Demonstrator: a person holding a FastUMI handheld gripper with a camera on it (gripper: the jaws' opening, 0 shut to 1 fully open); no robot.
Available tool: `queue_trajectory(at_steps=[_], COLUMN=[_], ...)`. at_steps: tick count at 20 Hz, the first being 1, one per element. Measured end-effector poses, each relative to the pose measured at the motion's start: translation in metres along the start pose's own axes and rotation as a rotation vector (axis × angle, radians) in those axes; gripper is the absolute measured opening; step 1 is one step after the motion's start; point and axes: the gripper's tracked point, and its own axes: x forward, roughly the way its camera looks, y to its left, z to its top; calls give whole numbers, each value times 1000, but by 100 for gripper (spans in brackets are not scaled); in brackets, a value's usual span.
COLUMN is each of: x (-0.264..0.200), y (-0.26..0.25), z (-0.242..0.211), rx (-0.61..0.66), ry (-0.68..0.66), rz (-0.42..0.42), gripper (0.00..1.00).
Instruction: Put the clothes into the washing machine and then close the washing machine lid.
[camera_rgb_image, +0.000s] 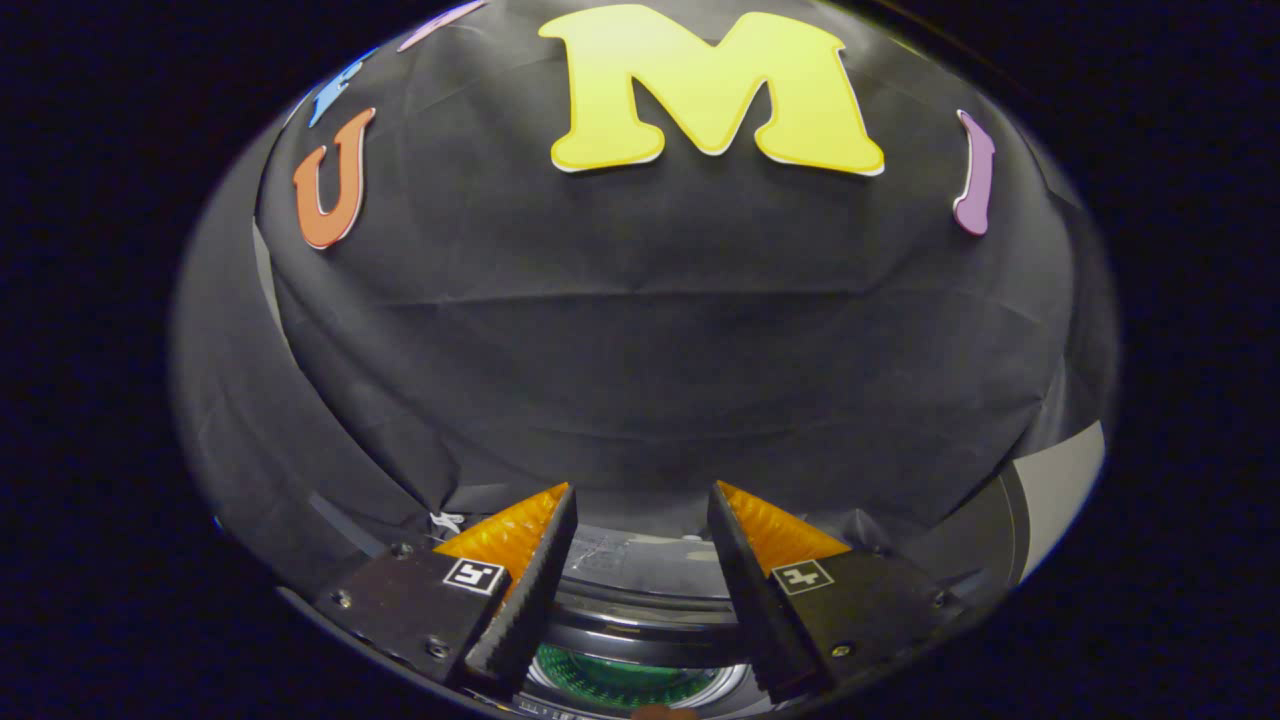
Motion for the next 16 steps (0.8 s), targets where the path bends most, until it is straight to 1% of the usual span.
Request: queue_trajectory(at_steps=[4,11,14,16], x=[-12,-14,-14,-15], y=[2,2,4,6], z=[-11,-15,-20,-22], rx=[-1,-3,8,29], ry=[-31,-32,-12,38], rz=[-10,-15,-1,12], gripper=[83,83,83,83])
